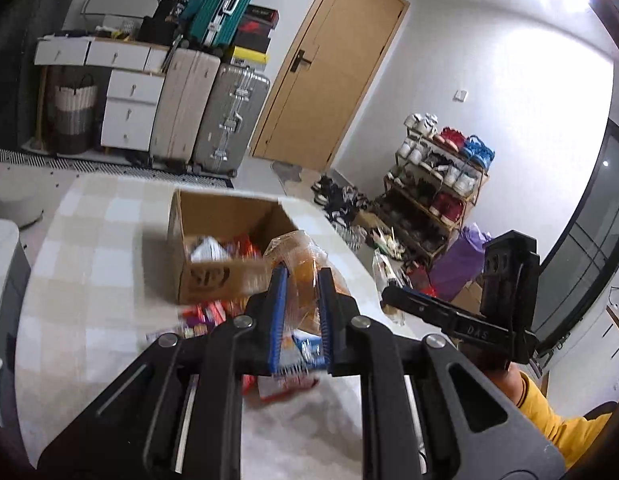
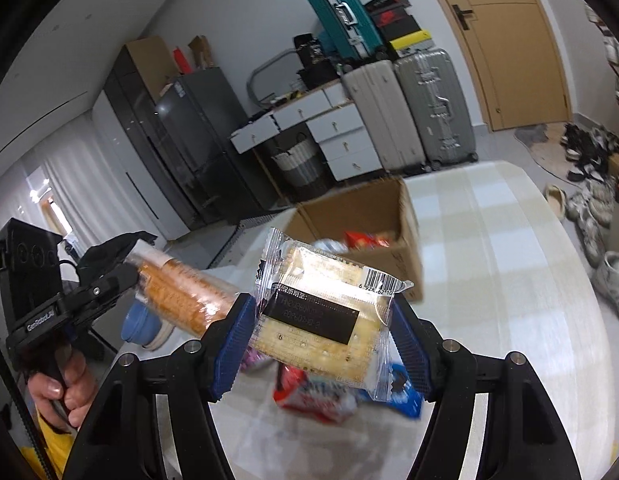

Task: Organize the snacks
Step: 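Lift and carry the bread roll and cracker pack over the box with both grippers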

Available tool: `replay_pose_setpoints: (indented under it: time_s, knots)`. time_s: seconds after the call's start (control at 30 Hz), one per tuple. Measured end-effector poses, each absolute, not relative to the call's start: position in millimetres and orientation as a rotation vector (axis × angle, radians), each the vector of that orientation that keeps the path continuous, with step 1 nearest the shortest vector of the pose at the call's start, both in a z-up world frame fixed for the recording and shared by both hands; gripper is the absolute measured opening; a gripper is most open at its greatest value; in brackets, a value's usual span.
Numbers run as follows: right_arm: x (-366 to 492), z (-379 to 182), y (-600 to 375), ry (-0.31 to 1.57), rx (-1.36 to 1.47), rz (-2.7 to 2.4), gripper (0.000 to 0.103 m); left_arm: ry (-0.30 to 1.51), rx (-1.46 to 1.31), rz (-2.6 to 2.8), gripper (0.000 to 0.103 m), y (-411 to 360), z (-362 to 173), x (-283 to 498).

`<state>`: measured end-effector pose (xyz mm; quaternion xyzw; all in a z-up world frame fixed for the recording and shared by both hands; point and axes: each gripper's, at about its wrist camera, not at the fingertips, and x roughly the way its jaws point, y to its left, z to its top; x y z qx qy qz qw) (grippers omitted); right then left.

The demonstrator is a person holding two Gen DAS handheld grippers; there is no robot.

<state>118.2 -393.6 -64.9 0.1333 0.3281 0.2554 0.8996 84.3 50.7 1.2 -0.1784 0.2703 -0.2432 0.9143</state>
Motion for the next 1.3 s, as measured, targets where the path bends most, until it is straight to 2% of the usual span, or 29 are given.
replay_pose_setpoints:
  time_s: [0.27, 0.53, 0.97, 1.3]
  knots:
    - [169, -29, -372, 0.656, 0.258, 0.568, 0.068, 0.536, -0.389, -0.479, 0.012, 69, 39, 143]
    - [239, -18, -351, 0.692, 0.274, 0.594, 0.068, 0.572, -0.392, -0.453, 0.012, 66, 47, 225]
    - [317, -45, -330, 0.779, 0.243, 0.591, 0.068, 0.679, -0.389, -0.41, 0.012, 52, -5, 340]
    - [334, -79, -322, 0.839, 0.211, 0.586, 0.068, 0.743, -0.363, -0.398, 0.012, 37, -50, 364]
